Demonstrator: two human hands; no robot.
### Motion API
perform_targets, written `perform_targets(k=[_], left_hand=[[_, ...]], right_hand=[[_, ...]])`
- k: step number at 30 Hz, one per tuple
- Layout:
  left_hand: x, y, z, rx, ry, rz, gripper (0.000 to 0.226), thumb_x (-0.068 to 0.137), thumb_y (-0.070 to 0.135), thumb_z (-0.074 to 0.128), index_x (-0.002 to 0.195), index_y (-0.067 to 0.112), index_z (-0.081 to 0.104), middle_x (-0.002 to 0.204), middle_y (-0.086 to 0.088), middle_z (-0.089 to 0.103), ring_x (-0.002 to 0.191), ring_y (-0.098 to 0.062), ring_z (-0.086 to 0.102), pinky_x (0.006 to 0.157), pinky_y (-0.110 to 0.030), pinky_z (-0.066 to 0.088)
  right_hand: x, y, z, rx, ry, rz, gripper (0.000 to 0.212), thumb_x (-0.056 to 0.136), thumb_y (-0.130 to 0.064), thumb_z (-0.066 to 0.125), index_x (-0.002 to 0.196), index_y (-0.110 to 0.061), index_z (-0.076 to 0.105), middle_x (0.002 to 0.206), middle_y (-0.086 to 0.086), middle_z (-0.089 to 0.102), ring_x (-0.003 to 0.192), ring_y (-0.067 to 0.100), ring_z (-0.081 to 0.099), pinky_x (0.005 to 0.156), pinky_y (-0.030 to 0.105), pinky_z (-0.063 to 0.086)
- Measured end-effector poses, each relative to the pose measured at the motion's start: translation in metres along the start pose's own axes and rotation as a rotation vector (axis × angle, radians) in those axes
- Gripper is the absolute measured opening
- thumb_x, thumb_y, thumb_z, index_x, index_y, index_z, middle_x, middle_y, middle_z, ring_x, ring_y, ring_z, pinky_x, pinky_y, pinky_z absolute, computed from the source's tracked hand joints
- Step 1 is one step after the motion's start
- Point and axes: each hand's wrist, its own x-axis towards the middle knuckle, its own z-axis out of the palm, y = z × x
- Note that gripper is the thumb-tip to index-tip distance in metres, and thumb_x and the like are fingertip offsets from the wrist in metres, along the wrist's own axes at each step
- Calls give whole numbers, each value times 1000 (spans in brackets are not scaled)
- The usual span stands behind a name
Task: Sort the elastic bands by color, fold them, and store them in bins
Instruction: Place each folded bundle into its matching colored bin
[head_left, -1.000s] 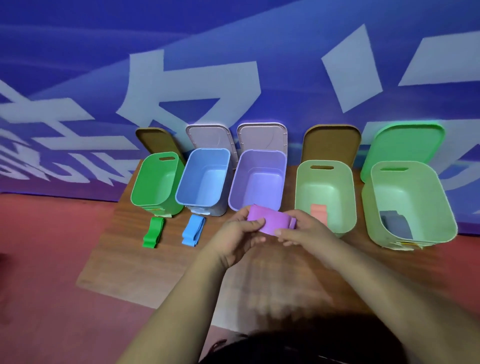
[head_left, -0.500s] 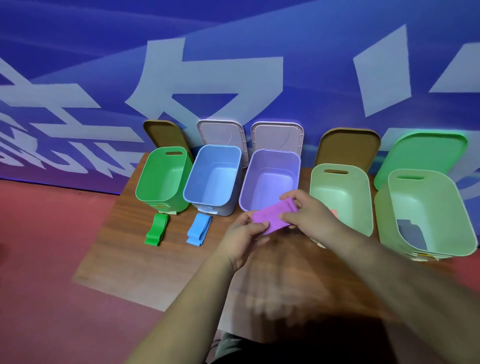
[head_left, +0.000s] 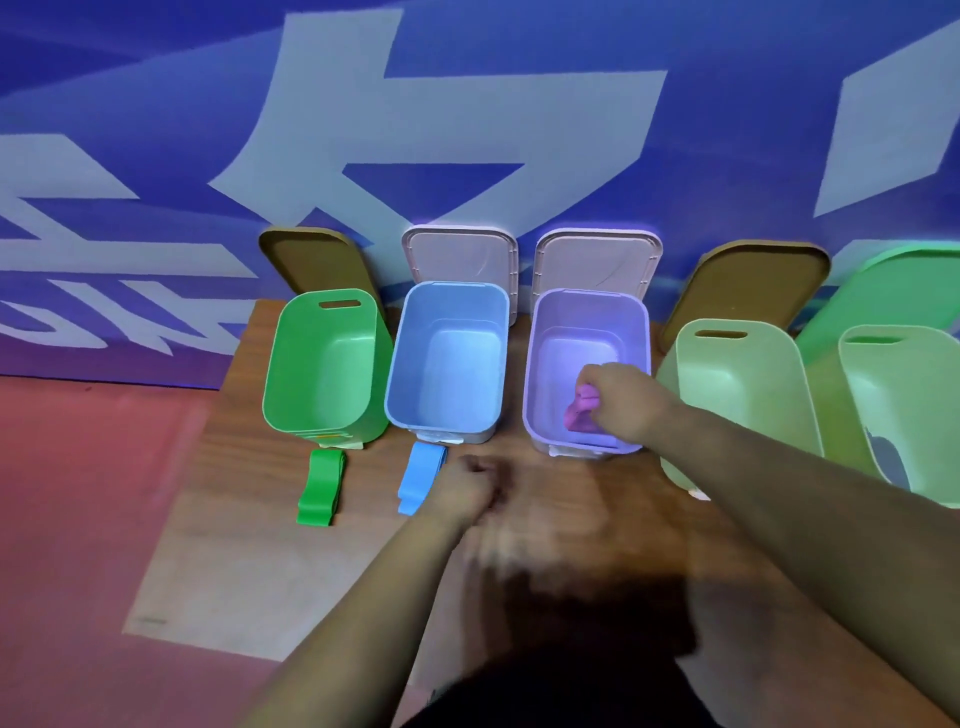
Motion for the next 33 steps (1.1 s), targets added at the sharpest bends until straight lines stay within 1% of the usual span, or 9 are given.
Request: perform_targets(k=[4,8,11,13,15,19,22,28,33], left_hand=[[29,-25,-37,259,106,-22,36,73,51,69,66,16,65,66,-5,67,64,-26,61,61,-33,46],[20,-6,-68,551,190,16,36,100,19,54,65,16,49,94,-20,75,89,-32,70,63,-28,37],[39,-16,-87,681,297,36,16,97,16,58,101,4,67,121,-22,71,114,-38,64,74,-30,36],[59,-30,-93,737,310,52,34,90,16,60,121,6,64,130,-21,65,122,-40,58,89,-34,41],[68,-35,-97,743,295,80,36,88,15,59,123,9,64,130,-19,66,124,-39,57,87,-33,39],[70,-34,-98,687,260,125,25,93,10,58,114,9,71,121,-13,72,114,-34,64,65,-20,27],[73,-37,-95,642,232,99,17,95,10,59,107,5,71,113,-16,73,110,-37,66,63,-24,31],[102,-58,-94,571,231,127,18,88,7,59,100,4,72,106,-17,75,104,-37,70,79,-36,49],[95,-52,-97,467,193,152,31,93,8,62,124,7,68,118,-12,72,112,-34,69,83,-30,47]], right_hand=[[23,-8,12,-84,-178,14,22,94,0,48,95,-20,57,94,-4,61,88,21,54,65,21,38],[45,-9,19,-175,-218,83,28,102,-16,54,128,-11,64,128,10,67,114,31,61,84,28,43],[55,-8,23,-189,-226,139,32,104,-22,55,134,-12,62,134,11,65,121,32,60,92,28,44],[59,-9,25,-178,-226,173,30,104,-21,54,132,-11,62,133,12,65,121,32,59,94,29,44],[62,-8,26,-155,-220,206,29,104,-20,54,130,-11,63,133,12,65,121,32,59,98,29,44],[69,-10,30,-131,-207,268,29,104,-21,54,131,-14,62,134,11,65,121,33,59,101,32,46],[71,-16,28,-138,-247,320,30,101,-17,57,130,-12,61,133,12,63,121,33,58,96,31,45],[76,-22,29,-100,-286,351,28,102,-20,54,128,-13,61,131,13,63,109,31,56,88,30,41],[78,-24,39,-112,-314,357,34,102,-21,53,134,-12,59,137,14,61,121,35,57,97,34,45]])
